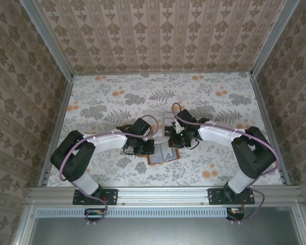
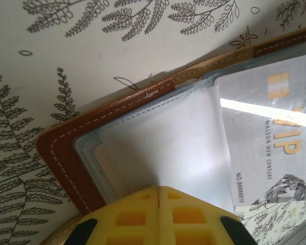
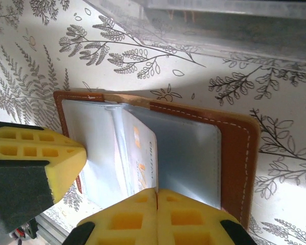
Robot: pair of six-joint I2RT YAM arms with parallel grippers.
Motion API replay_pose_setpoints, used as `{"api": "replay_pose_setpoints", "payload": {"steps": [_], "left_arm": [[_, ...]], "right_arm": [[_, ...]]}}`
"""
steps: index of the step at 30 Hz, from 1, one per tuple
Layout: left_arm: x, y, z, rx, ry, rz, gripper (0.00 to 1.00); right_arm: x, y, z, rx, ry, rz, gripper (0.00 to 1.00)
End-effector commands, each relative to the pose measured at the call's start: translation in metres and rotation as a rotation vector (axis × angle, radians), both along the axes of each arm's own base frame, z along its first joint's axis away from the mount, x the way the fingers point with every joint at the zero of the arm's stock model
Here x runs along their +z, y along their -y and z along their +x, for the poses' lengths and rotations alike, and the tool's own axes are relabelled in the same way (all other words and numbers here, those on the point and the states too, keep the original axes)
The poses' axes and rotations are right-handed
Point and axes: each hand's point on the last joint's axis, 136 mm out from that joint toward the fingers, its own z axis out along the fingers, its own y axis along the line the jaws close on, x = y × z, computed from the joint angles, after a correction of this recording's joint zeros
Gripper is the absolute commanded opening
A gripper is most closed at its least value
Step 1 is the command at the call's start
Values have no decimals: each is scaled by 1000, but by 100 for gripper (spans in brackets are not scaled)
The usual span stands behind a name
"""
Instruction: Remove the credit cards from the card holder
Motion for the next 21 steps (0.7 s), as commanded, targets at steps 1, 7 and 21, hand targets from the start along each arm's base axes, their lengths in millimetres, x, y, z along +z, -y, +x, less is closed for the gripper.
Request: {"api": "replay_pose_setpoints", "payload": {"steps": [1,7,21], "left_arm": [[-11,-12,-8,-11,-31,65,4],[-12,-11,-8,-9,-31,63,4],[-11,-10,-7,-9,-30,57,4]], "right_arm": [[-2,13,-3,-7,2,-61,7],[1,-5,-8,24,-9,5,11],[2,-21,-16,31,-29,38,15]]}}
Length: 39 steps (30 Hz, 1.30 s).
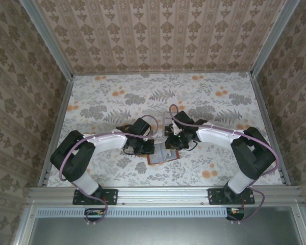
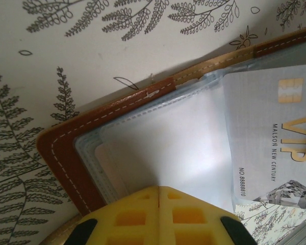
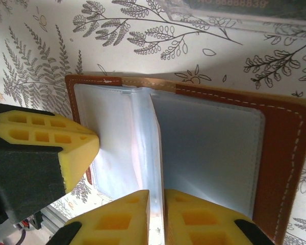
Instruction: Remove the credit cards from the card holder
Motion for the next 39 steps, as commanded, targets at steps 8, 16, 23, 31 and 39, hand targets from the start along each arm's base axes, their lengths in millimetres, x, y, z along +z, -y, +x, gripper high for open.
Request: {"api": "replay_pose_setpoints", "payload": {"steps": [8,16,23,31,39], "left_arm": [[-7,-10,-7,-11,-20,56,4],[3,-5,4,-4,14,37,4],[9,0,8,-17,23,20,4],[16,2,12,-13,41,-4,5],[18,-2,13,-7,38,-6,5]], "right_arm": [[3,6,-1,-11,7,-44,10],[25,18,4,-22,71,-78,8],[44,48,11,3,129,-181,8],[61,73,29,269,303,-349,6],[76,84,32,684,451,-445,5]]}}
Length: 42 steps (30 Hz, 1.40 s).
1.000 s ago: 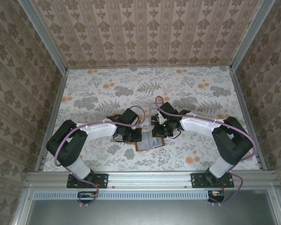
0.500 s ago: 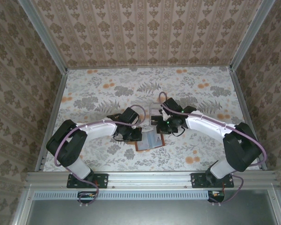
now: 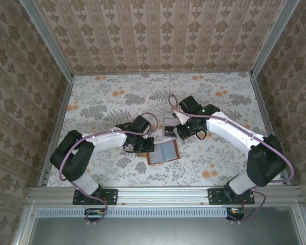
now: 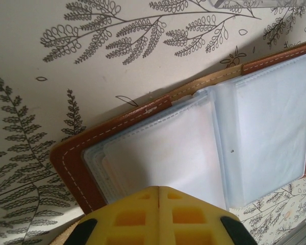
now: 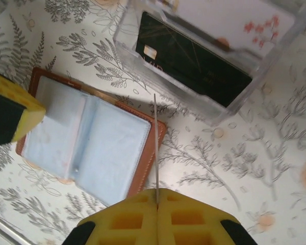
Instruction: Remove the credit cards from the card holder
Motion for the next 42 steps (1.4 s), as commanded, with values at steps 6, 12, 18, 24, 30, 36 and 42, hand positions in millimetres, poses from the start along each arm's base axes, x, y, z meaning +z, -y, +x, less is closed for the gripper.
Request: {"api": "replay_pose_setpoints", "payload": {"steps": [6,12,18,24,30,36,42], "left_arm": [[11,-4,6,1,26,-13,5],[15,-7,7,2,32,-13,6],[18,-12,9,10,34,-15,6],[19,-18,11,23,34,-11,6],[19,-27,14,40,26,-3,6],[19,-33,16,65,28,-4,6],[16,-38,14,80,19,3,6]], "right_arm": [[11,25,11,417,112,-274,0],[17,20,32,527,121,-306,0],[18,7,46,653,75,-260,0],[17,-2,61,747,28,-244,0],[15,-7,81,781,3,-243,0],[10,-11,96,817,-29,-244,0],[4,-19,110,836,-40,-237,0]]}}
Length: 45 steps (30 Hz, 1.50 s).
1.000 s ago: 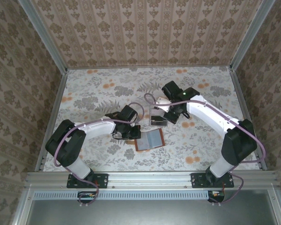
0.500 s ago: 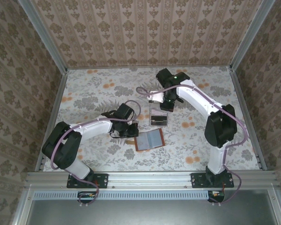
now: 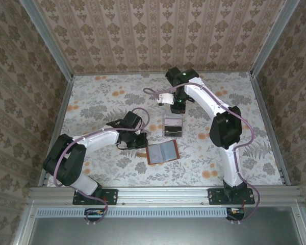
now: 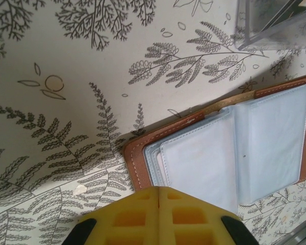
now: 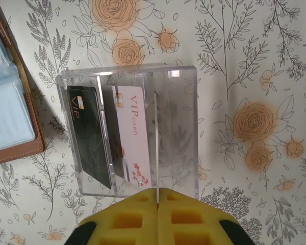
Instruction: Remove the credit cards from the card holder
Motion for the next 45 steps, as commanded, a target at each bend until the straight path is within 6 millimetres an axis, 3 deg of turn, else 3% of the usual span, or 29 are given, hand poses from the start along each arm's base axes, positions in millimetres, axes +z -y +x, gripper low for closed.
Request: {"api": "replay_pose_setpoints", "payload": {"steps": [1,11,20,27,45], "left_arm": [[2,-7,-4,4,-3,5,6],[0,-16,-7,25,-6,16,6],[-2,-17,-8,30,-12,17,6],[-2,-18,-9,31,-15,19,6],[4,-17,-8,28,0,8,6]], "right_arm": [[-5,0,-9,39,-79,-4,0],[-27,-4,-3,67,-126,-17,0],[-41,-6,-20,91,-231,-6,0],[-48,-8,-18,82,-243,-3,8],[-3,-1,15,19,-11,-31,16]]}}
